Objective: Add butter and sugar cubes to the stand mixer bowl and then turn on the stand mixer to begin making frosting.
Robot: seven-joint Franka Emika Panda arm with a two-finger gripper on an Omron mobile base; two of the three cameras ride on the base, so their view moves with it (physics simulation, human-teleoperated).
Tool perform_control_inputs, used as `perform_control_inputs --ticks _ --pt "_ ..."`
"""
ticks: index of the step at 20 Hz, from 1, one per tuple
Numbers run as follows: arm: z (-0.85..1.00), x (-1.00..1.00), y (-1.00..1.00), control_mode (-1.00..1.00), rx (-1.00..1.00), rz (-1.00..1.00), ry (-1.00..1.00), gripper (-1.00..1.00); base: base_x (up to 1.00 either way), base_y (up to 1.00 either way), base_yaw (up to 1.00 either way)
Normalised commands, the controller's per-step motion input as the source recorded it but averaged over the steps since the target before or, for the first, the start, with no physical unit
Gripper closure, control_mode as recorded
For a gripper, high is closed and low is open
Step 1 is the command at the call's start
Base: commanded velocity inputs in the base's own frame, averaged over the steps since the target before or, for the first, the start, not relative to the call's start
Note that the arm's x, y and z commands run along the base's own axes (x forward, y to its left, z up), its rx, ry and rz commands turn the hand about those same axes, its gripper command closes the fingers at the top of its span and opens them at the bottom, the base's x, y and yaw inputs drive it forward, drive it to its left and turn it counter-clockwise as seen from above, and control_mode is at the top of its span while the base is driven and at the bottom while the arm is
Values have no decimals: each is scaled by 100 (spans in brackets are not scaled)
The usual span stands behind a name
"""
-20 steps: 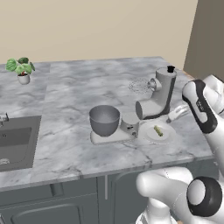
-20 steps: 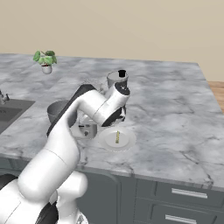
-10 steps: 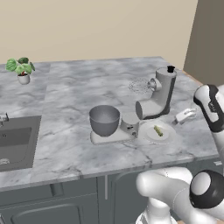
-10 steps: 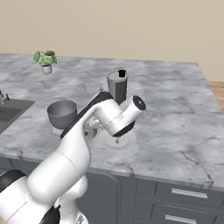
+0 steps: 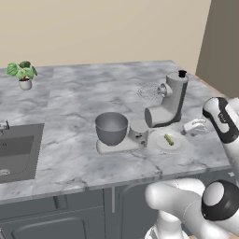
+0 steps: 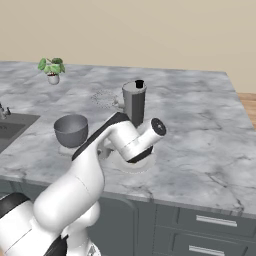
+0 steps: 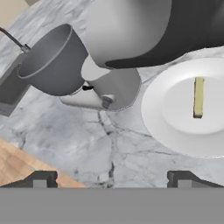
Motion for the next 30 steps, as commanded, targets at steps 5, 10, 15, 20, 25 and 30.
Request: perform_control_inputs --ticks 5,10,15,20,25,30 --pt "-23 32 0 -100 0 -14 0 -100 0 0 0" --pt "-25 31 -4 -100 -1 -11 1 -100 0 0 0" --pt "-23 24 -9 -100 -7 -5 0 -100 0 0 0" --pt "-12 22 -9 -100 -11 -1 0 -100 0 0 0" --pt "-13 8 -7 -100 -11 0 0 -100 0 0 0" --pt "-29 0 -1 -100 -4 0 0 -100 0 0 0"
